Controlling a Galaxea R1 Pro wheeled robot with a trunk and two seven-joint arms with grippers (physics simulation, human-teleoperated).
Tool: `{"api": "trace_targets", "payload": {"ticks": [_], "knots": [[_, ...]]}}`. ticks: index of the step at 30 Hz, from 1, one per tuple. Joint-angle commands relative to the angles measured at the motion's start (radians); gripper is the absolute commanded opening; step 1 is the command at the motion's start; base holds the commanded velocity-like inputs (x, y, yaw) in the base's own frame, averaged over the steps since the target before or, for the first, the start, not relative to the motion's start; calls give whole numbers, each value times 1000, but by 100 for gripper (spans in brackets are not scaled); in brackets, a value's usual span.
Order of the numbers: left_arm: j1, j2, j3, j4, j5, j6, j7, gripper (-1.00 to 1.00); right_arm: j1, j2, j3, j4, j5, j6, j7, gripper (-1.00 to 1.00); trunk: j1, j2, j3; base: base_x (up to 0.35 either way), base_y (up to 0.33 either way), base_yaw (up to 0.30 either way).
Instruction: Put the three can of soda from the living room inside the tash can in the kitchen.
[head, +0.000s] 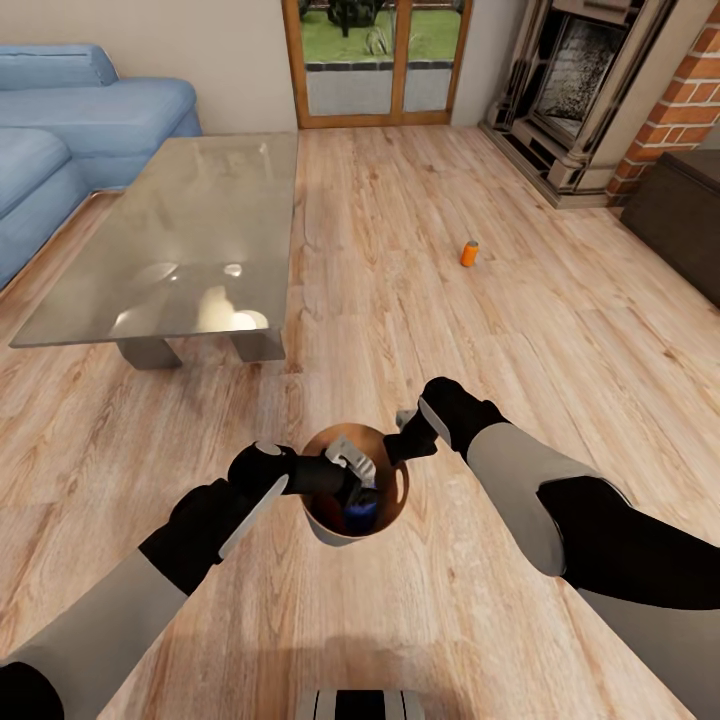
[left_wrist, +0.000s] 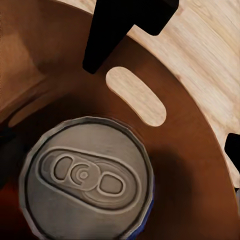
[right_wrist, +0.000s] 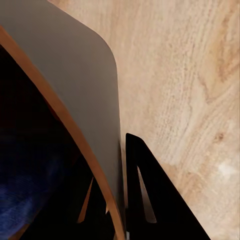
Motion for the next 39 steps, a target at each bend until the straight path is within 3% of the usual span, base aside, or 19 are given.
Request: {"api": "trace_targets", "payload": {"ticks": [1,9,11,13,15,16,18,20,21,22,23,25,27,29,30,31,34,36,39], "knots": [[0,0,0,0,0,0,0,100,0,0,-11,0,-37,5,3,-100,0,0,0,0,0,0],[24,10,11,-16,10,-5,71,100,0,-7,-17,5,-37,5,3,-100,0,0,0,0,0,0],[44,12,14,-34,11,-14,76,100,1,-8,-18,10,-37,5,2,-100,0,0,0,0,0,0],[65,21,17,-104,12,-12,77,100,1,-8,-19,15,-37,5,1,-100,-8,14,6,0,0,0],[98,48,27,-193,14,5,77,100,1,-9,-20,17,-37,5,0,-100,-8,14,6,0,0,0],[121,76,46,-254,17,23,74,100,2,-9,-20,17,-37,5,0,-100,-8,14,6,0,0,0],[138,104,80,-300,19,38,57,100,2,-10,-21,18,-37,5,0,-100,-8,14,6,0,0,0],[153,146,159,-339,21,51,-23,100,7,-11,-21,18,-37,5,0,-100,-8,14,6,0,0,0],[159,169,224,-353,21,56,-102,100,13,-12,-21,17,-36,5,0,-100,-8,14,6,0,0,0],[162,178,259,-358,21,58,-143,100,16,-12,-21,16,-36,5,-1,-100,-8,14,6,0,0,0],[169,194,334,-366,21,61,-222,100,21,-12,-21,15,-36,5,-2,-100,-8,14,6,0,0,0],[176,204,411,-370,21,63,-291,100,27,-13,-21,15,-36,5,-2,-100,-8,14,6,0,0,0],[188,224,563,-374,16,66,-410,100,33,-17,-22,14,-35,5,-3,-100,-8,14,6,0,0,0],[196,236,613,-375,17,67,-439,100,35,-18,-22,14,-35,5,-4,-100,-8,14,6,0,0,0],[202,246,667,-374,17,67,-459,100,39,-19,-22,13,-35,5,-4,-100,-8,14,6,0,0,0],[213,251,729,-374,15,65,-469,100,45,-22,-21,10,-35,5,-4,-100,-8,14,6,0,0,0],[259,252,816,-370,5,53,-465,100,56,-38,-21,6,-33,5,-5,-100,-8,14,6,0,0,0],[309,250,848,-362,-15,8,-426,100,65,-52,-21,4,-31,5,-10,-100,-8,14,6,0,0,0],[423,212,872,-321,-40,-174,-247,100,79,-69,-22,1,-31,5,-72,-100,-8,14,6,0,0,0]]}}
